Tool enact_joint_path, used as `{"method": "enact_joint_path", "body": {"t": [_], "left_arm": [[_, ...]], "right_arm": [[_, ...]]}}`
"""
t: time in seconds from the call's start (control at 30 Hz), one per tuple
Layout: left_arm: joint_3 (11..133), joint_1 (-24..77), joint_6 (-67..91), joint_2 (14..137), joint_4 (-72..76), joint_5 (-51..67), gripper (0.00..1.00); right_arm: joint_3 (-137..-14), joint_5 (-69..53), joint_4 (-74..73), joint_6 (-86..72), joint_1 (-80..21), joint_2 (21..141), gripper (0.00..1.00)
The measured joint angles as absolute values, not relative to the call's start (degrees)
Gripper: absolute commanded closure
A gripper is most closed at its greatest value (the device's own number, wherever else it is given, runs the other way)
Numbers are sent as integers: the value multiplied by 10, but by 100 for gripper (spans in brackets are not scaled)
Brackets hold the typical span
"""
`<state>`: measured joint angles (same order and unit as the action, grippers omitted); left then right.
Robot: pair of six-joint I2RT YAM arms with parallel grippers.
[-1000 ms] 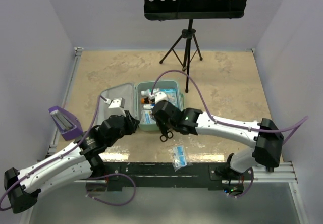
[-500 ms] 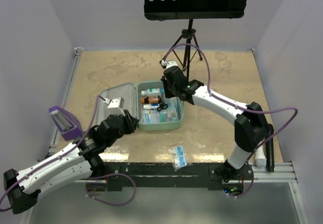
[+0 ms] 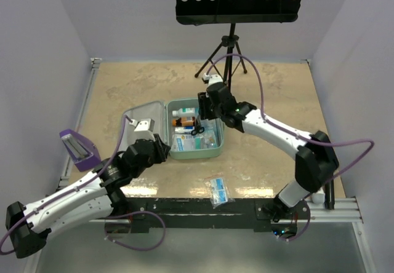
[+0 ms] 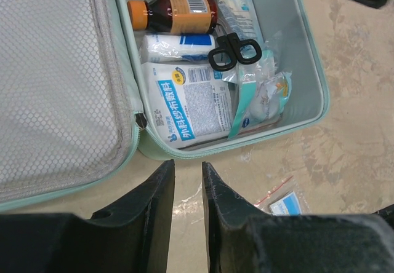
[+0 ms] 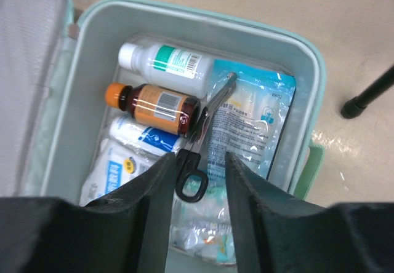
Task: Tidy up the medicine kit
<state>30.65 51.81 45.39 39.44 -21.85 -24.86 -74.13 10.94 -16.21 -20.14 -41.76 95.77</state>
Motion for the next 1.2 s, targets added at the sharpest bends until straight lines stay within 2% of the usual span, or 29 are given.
{"method": "enact_joint_path", "body": {"t": [0.13,0.37,0.7,1.0,1.2], "left_arm": [[307,518,455,413,-218,-249,60],[302,518,524,416,-225,-256,0],[171,518,734,294,-261,-274,0],[130,518,850,290,-246,-346,0],[112,512,870,343,-187,-375,0]], "right_arm": [[-675,117,-142,-216,-421,859,44],[-578,156,-106,-250,-423,797,36],[-521,161,-48,-289,-408,799,35],[-475,152,-4,-291,-370,799,34],[-463,132,11,-291,-348,799,37]]}}
